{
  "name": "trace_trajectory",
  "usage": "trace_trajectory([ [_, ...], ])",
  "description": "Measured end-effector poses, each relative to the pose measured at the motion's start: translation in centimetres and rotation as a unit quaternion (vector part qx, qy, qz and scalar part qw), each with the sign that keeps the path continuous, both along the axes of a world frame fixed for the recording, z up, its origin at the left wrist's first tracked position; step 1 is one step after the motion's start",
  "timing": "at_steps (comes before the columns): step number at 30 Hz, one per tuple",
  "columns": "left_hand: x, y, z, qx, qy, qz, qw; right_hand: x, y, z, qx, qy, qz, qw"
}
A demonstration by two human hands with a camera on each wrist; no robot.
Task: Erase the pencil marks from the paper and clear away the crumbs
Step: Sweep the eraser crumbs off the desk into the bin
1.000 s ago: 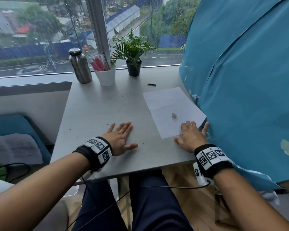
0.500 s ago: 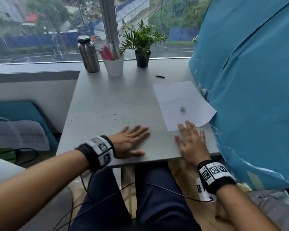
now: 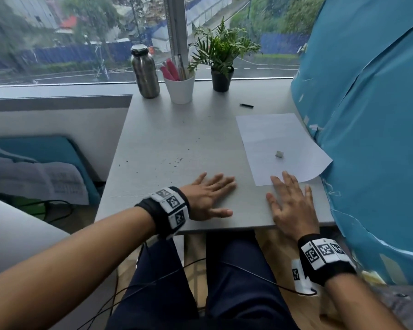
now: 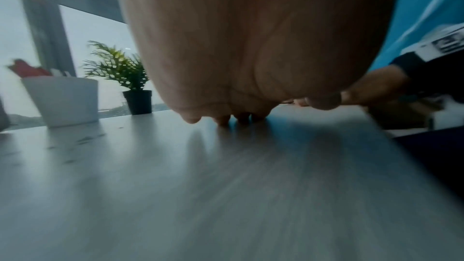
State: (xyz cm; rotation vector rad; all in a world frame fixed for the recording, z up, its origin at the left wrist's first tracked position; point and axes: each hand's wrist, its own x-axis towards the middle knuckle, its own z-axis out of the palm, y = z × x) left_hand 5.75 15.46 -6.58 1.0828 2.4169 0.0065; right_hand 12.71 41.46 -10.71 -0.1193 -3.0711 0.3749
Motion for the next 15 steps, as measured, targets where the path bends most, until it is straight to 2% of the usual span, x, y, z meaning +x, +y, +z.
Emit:
trace_trajectory([
  [4, -3.5, -4.9, 0.5, -0.024, 0.021, 0.113, 0.993, 0.0, 0.0, -0.2, -0.002, 0.014, -0.003, 1.0],
  [8, -5.1, -7.6, 1.1, -0.1, 0.048, 0.23, 0.967, 0.0, -0.1, -0.4, 0.01, 0.02, -0.008, 1.0],
  [10, -4.9, -6.0, 1.3, -0.09, 0.083, 0.201, 0.972, 0.1, -0.2, -0.4, 0.013, 0.024, -0.01, 1.0],
  [12, -4.5, -2.6, 1.6, -0.036, 0.089, 0.102, 0.99, 0.0, -0.2, -0.4, 0.01, 0.023, -0.011, 1.0],
  [15, -3.8, 2.8, 1.3, 0.01, 0.024, -0.006, 1.0, 0.1, -0.2, -0.2, 0.004, 0.027, -0.014, 1.0],
])
